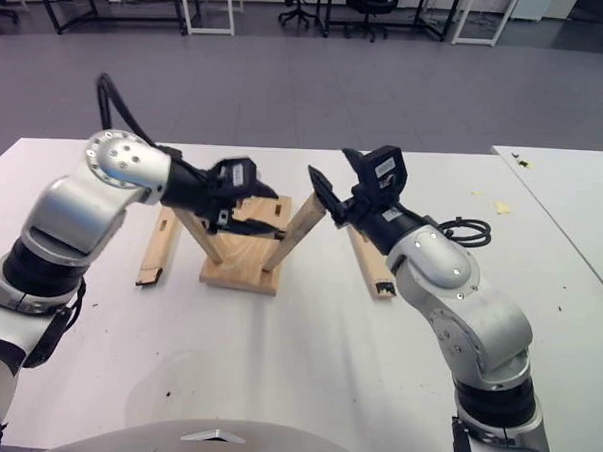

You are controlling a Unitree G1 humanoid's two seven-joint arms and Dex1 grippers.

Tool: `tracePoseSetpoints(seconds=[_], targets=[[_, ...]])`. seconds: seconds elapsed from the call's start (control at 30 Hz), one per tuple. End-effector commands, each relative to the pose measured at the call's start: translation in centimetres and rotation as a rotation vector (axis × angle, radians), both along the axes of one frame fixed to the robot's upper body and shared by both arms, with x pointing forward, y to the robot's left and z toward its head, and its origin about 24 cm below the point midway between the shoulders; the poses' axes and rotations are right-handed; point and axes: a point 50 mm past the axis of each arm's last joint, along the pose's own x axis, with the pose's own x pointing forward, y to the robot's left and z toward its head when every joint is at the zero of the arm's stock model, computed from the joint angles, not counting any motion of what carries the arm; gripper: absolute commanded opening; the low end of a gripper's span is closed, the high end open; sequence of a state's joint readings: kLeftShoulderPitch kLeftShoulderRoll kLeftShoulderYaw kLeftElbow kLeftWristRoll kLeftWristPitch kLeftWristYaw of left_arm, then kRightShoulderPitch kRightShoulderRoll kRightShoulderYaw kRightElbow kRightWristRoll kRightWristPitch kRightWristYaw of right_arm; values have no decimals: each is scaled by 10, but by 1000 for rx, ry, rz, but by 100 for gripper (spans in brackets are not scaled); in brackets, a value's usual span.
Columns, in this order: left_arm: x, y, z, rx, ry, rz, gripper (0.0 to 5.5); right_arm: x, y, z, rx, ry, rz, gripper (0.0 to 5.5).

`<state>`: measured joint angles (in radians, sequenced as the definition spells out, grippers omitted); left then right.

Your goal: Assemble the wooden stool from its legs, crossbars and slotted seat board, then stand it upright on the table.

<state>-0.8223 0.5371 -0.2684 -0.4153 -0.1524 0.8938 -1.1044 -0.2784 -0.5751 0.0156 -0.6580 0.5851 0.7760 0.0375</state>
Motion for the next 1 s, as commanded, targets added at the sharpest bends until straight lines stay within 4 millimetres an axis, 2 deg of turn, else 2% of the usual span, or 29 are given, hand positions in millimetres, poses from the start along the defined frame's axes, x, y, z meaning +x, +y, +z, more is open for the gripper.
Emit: tracePoseSetpoints(seconds=[0.03,0.07,0.13,0.23,0.33,0.4,0.43,0.5,0.53,0.57,0.63,0.7,0.77,0.83,0.87,1.0], targets=[[4,14,70,-404,-61,145,269,20,-6,-38,-129,186,-72,303],[5,22,84,-509,-60,180,269,27,-2,-27,-117,125,-67,303],[7,36,93,-603,-64,245,269,33,6,-2,-79,-5,-36,303],[13,61,82,-643,-76,383,269,29,11,35,2,-176,8,303],[27,112,62,-683,-116,626,269,24,10,44,42,-218,14,303],[31,150,42,-668,-141,780,269,22,8,41,49,-206,12,303],[29,174,34,-684,-170,855,269,21,8,31,34,-158,22,303],[21,218,26,-792,-211,973,269,21,9,0,-11,-21,22,303],[19,239,14,-813,-214,1067,269,22,7,-18,-41,52,2,303],[20,253,-10,-773,-173,1149,269,25,6,-36,-52,123,-19,303],[24,257,-66,-616,-44,1217,269,33,9,-62,-61,207,-35,303],[33,230,-115,-465,72,1153,269,46,23,-77,-47,248,-11,303],[47,188,-163,-308,168,1041,269,63,48,-96,-47,319,52,303],[52,165,-187,-170,187,962,269,73,67,-115,-124,390,98,303],[53,159,-194,-127,188,939,269,76,72,-123,-166,414,114,303],[50,155,-217,46,215,889,269,77,85,-143,-252,481,176,303]])
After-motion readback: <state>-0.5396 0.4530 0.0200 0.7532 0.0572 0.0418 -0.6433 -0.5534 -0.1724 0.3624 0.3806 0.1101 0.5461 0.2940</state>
